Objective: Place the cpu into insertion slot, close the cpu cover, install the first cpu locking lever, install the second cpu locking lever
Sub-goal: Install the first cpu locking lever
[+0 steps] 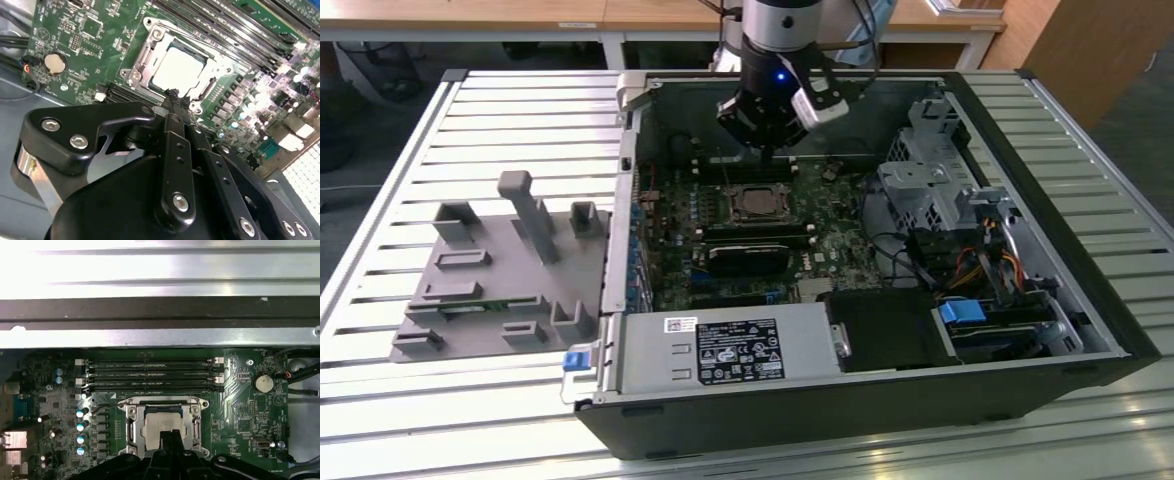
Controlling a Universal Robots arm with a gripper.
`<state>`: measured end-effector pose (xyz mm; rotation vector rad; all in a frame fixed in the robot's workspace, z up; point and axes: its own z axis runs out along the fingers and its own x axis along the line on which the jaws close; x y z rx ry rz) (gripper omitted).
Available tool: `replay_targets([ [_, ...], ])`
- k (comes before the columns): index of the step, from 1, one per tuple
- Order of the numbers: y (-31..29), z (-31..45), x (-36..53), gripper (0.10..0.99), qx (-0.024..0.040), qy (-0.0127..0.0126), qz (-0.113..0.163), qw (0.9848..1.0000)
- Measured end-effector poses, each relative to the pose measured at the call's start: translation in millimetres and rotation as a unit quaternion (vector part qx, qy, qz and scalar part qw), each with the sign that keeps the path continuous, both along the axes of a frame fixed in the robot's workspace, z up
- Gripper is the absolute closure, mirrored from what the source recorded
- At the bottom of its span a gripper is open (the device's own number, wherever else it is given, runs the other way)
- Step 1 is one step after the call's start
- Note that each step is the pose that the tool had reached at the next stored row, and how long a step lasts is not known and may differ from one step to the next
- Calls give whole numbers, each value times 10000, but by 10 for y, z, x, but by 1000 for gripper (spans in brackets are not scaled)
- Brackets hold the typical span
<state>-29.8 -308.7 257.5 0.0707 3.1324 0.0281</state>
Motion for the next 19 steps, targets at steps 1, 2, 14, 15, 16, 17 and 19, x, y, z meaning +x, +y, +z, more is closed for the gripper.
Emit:
replay_targets([
  [1, 0, 0, -18, 980, 11, 0, -10, 10000],
  [2, 0, -1, -37, 980, 45, 0, -14, 10000],
  [14, 0, -19, -220, 980, 145, 0, -19, 9999],
  [15, 0, -19, -231, 980, 146, 0, -18, 9999],
  [16, 1, -20, -243, 980, 146, 0, -18, 9999],
  [17, 0, -19, -257, 980, 145, 0, -18, 9999],
  [19, 0, -19, -292, 980, 145, 0, -19, 9999],
])
